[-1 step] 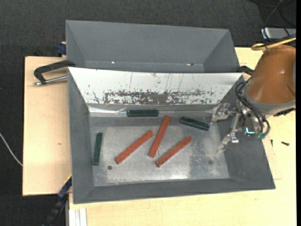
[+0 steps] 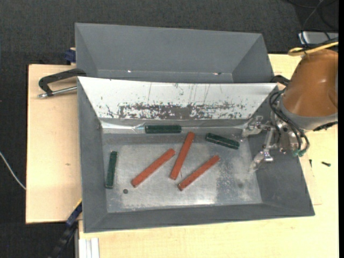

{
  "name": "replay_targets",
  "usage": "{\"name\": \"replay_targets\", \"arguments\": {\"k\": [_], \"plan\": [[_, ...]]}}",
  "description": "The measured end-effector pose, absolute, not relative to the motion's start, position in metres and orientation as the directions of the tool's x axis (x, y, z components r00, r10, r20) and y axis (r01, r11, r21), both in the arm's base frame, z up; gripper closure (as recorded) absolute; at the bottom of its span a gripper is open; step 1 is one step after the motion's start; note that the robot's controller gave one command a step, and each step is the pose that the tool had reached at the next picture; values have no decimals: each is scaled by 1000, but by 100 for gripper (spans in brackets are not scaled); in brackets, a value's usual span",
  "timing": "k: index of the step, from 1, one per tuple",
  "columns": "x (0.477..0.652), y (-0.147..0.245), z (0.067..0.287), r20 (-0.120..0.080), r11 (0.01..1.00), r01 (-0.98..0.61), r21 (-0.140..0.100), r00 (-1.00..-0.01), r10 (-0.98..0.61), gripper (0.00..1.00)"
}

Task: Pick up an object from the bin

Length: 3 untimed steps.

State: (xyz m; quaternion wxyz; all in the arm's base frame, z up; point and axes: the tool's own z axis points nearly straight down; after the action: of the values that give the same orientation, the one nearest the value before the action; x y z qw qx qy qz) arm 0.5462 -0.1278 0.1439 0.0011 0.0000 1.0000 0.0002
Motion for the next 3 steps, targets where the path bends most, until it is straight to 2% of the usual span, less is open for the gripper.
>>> {"name": "replay_targets", "arguments": {"k": [1,2,3], "plan": [[588,-74,89,-12,980,201,1,-979,201,0],[588,-73,87,-7,975,221,-1,-975,221,0],[591,-65,102,-8,973,230,2,-973,230,0]]}}
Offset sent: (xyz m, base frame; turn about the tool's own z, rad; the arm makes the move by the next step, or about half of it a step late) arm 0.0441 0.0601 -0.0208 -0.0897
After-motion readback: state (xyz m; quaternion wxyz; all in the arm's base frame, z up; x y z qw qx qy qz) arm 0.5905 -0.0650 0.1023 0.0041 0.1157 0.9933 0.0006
